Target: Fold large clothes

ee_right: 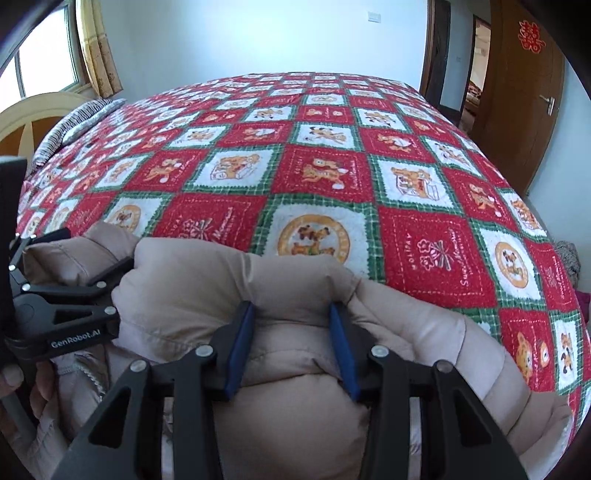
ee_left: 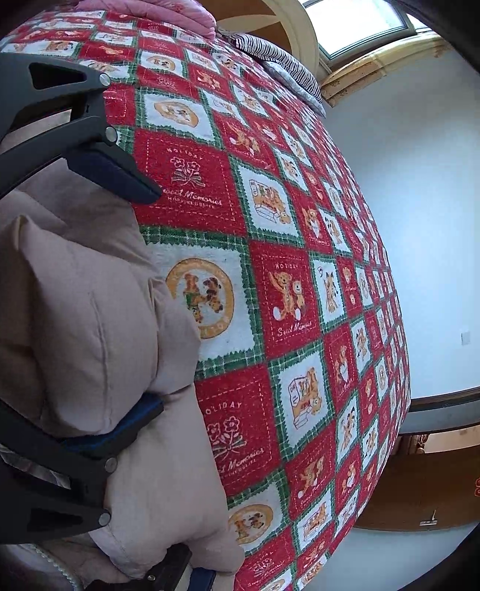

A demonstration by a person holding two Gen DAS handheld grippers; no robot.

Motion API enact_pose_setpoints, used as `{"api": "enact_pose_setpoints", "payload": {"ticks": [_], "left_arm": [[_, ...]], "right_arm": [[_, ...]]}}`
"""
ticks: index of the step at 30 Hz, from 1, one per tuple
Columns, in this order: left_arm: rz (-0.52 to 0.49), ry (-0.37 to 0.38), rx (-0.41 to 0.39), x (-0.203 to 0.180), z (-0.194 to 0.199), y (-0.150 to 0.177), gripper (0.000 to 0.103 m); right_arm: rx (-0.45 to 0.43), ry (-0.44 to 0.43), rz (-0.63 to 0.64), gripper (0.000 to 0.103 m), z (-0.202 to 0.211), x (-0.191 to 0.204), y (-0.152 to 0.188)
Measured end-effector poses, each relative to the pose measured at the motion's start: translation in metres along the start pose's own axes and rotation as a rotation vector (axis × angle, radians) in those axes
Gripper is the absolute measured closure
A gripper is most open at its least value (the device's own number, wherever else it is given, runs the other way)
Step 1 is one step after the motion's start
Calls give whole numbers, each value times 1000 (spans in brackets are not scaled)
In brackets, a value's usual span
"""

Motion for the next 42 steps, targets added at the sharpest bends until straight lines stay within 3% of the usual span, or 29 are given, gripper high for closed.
{"api": "enact_pose_setpoints", "payload": {"ticks": [6,42], "left_arm": [[2,3,6,-1,-2,2,1],[-37,-50,-3,-8,-4,3,0]], "right_arm": [[5,43,35,57,-5,4,2],[12,73,49,57,-12,8,1]]}}
Point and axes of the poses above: each gripper's, at about its wrist camera, not at the fingertips, and z roughly against the way its jaws point, x to its left, y to its underside, the point moved 1 cm from there along -z, roughly the way its jaws point, and after that the axes turned 6 degrees about -y, right-handed, at the moved point
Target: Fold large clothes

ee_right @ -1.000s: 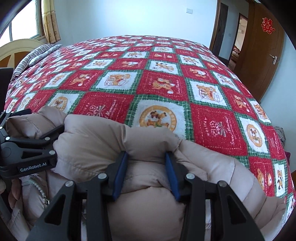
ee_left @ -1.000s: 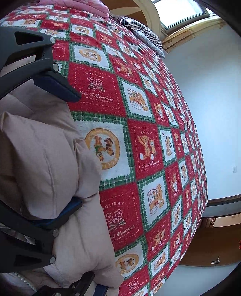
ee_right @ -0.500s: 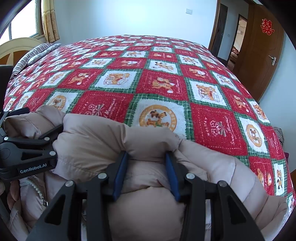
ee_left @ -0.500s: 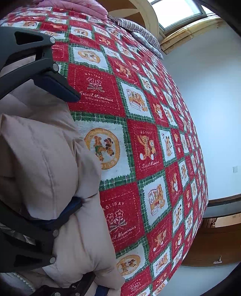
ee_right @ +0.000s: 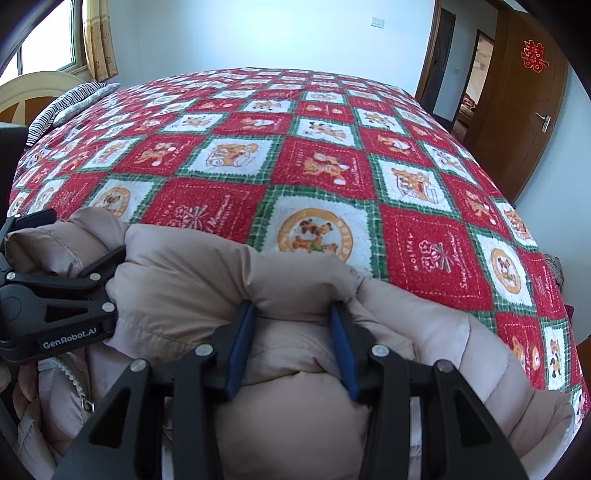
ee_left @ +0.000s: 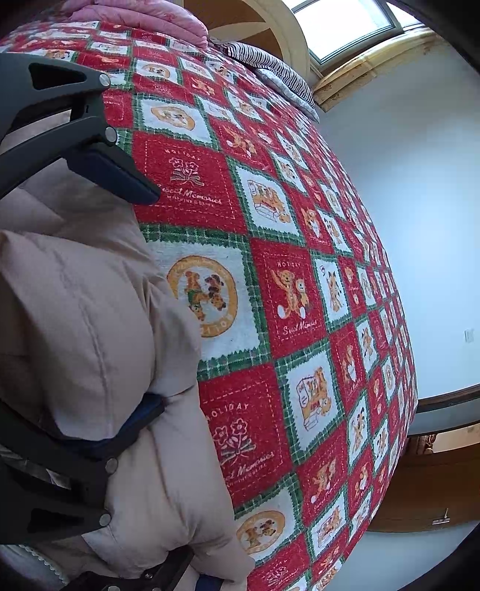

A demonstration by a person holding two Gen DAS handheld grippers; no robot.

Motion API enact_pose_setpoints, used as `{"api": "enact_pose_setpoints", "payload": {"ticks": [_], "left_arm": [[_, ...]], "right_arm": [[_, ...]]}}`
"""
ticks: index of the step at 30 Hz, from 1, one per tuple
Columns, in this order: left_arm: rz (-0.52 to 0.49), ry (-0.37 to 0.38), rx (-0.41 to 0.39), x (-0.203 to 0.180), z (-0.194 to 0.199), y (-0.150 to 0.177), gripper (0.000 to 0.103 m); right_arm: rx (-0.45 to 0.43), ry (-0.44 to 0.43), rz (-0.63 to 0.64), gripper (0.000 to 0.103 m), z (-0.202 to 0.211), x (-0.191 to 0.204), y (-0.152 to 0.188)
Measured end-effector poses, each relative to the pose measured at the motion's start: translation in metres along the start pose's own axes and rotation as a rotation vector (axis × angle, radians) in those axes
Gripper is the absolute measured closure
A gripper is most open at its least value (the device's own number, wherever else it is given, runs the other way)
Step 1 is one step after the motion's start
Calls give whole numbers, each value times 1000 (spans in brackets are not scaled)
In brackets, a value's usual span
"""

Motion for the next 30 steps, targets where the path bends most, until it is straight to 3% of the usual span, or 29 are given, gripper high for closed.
{"api": "enact_pose_setpoints", "payload": {"ticks": [10,14,16,18,19,23,30], "left_arm": [[-34,-51,-23,-8,2,-2,0],[-134,-128,-44,-18,14,-11,1],[-150,-123,-73,-11,34,-14,1],[-126,-83,-120,7,61,-12,1],[-110,-70,-127,17,72,-8,1],[-18,-20,-103,64,111,31,1],[18,20,-116,121,181,152,1]], "right_arm": [[4,23,13,58,-2,3,0],[40,25,37,57,1,3,-7],[59,-1,36,52,16,0,-11],[7,-22,13,33,45,-4,-10],[-24,-19,8,30,60,-6,-7],[-49,-50,-27,28,111,-15,25],[-39,-62,-78,28,185,-34,126]]}}
Point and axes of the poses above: each gripper's, at about its wrist camera, not at the fingertips, and z roughly against the way its jaws point, x to its left, y to its underside, the point moved 1 cm from there along -z, roughly the way its jaws point, and after that the axes turned 6 degrees about -y, right-handed, at the moved point
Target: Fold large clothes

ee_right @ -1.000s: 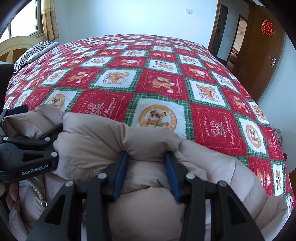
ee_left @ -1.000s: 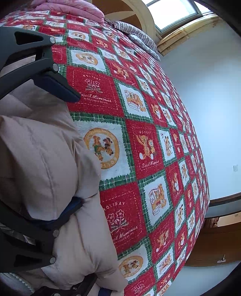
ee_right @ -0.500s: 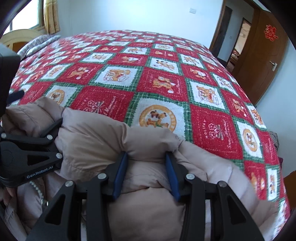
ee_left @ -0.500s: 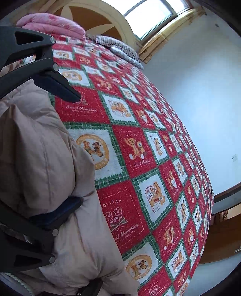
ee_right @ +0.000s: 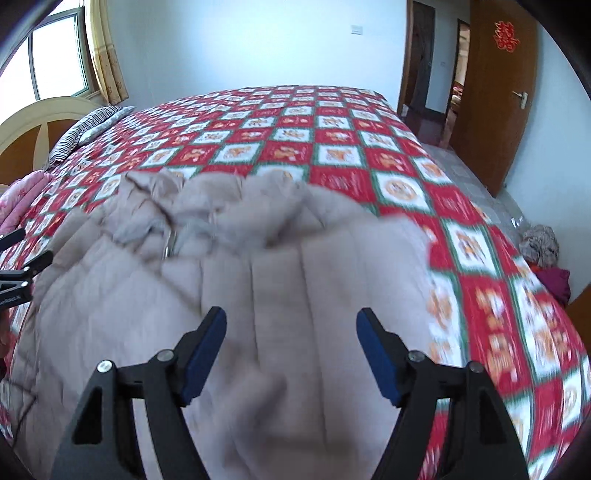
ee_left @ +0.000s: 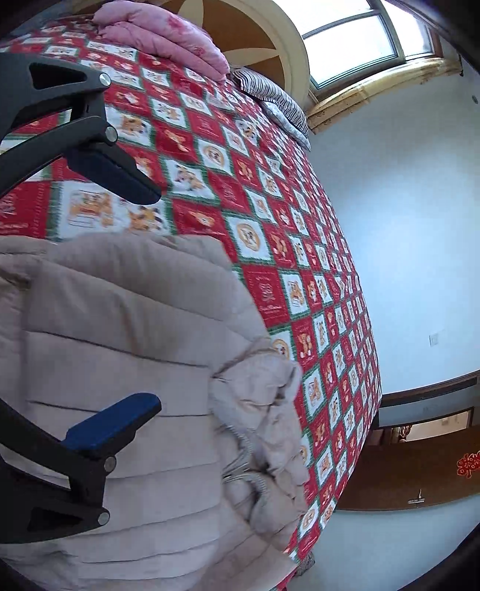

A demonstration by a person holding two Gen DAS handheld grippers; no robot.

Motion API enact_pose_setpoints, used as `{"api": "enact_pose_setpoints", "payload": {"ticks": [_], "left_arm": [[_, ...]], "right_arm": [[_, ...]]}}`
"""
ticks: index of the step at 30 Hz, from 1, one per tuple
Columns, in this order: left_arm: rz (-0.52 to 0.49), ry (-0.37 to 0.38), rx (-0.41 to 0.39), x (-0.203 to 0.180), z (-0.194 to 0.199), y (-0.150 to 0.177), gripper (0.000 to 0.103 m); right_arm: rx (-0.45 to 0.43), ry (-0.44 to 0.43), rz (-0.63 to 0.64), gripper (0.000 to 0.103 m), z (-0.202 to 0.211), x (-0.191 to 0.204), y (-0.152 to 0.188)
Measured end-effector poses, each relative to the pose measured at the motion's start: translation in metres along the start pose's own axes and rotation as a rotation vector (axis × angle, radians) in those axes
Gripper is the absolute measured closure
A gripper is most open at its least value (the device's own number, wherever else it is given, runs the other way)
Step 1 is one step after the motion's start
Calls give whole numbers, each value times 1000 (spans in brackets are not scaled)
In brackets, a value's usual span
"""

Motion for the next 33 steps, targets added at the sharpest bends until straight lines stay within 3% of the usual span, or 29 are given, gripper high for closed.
{"api": "enact_pose_setpoints", "payload": {"ticks": [6,12,19,23,29,33], "left_arm": [[59,19,57,35,49,92,1],[86,50,88,44,82,152,1],[68,120,87,25,114,193,1],[41,125,62,15,128,210,1],[101,149,80,23,136,230,1],[143,173,115,27,139,250,1]], "right_arm": [[4,44,-133,28,52,-32,78],[4,100,-194,28,93,-48,133],[-4,44,-222,28,122,-40,176],[24,-1,-199,34,125,-23,197],[12,7,-186,40,134,-7,220],[6,8,-186,51,145,1,237]]}}
Point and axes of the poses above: each gripper's, at about its wrist camera, not at the fingertips, and z roughly against the way its jaws point, x to its left, y to its underside, the point moved 1 cm from there along -z, roughly the way its jaws point, and after that the axes turned 6 degrees about -y, right-handed, at the moved point
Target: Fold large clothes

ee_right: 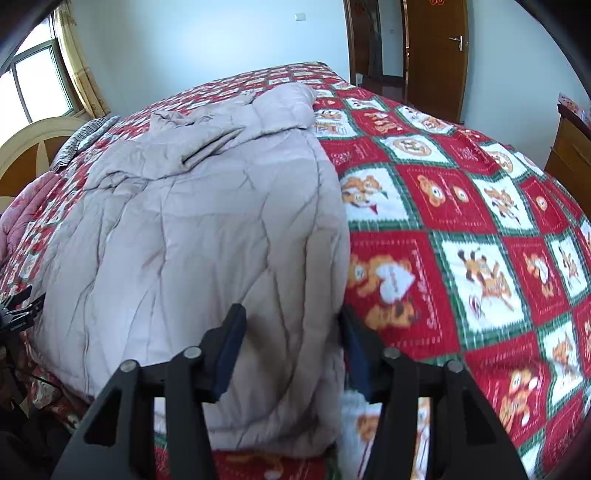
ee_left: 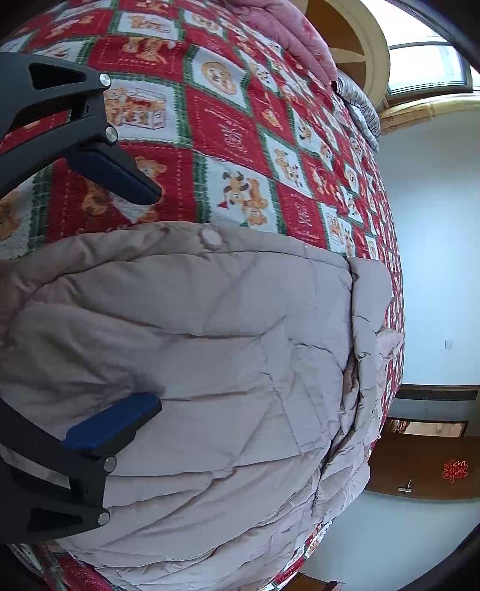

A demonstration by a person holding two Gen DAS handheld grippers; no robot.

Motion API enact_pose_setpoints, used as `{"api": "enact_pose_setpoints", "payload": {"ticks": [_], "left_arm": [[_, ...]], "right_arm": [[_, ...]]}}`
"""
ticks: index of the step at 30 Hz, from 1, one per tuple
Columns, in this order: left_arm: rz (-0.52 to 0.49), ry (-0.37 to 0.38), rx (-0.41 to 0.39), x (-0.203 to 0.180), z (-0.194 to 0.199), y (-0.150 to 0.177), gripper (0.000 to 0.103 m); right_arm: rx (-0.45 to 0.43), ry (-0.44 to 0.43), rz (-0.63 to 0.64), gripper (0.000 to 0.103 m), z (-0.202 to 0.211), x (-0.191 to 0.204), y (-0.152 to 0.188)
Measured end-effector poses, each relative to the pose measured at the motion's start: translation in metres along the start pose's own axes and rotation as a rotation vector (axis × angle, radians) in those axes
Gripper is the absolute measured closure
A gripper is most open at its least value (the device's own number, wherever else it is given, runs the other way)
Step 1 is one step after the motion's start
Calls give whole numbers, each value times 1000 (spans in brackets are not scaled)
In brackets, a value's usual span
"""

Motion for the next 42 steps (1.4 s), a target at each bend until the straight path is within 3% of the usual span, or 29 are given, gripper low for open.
{"api": "enact_pose_setpoints", "payload": {"ticks": [4,8,9,11,12,13,15,21,28,31,33,39,42], "left_arm": [[15,27,13,5,3,14,1],[50,90,42,3,-3,18,2],[48,100,35,1,-2,19,9],[11,115,7,-5,4,19,37],[-13,128,-11,-8,9,18,63],[-36,129,-32,-11,15,17,78],[-85,91,-86,-13,29,15,87],[-103,95,-226,2,85,-8,92],[-91,172,-390,26,177,-35,93],[-85,195,-443,34,199,-44,93],[-113,162,-457,33,193,-52,92],[-175,-8,-474,12,123,-95,85],[-163,-17,-457,3,92,-127,84]], "right_arm": [[15,-15,17,57,10,6,19],[67,-53,-9,75,0,5,34],[73,-62,-17,81,-5,4,37],[52,-62,-21,88,-4,4,40],[45,-85,-41,90,-2,1,40],[34,-105,-59,91,1,0,40],[7,-123,-69,92,8,0,39],[-127,-220,-82,93,52,7,31],[-331,-345,-99,94,131,12,8],[-402,-390,-112,94,151,12,-2],[-420,-383,-121,94,149,10,-13],[-446,-340,-137,95,101,16,-70],[-456,-298,-135,95,75,25,-110]]}}
Point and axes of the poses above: each gripper's, at about its wrist camera, not at the fingertips, and z roughly against the way its jaws point, x to its left, y to its underside, the point moved 1 cm from there along -z, roughly the way its jaws point, and after that the axes turned 6 degrees about -y, right-handed, at the moved point
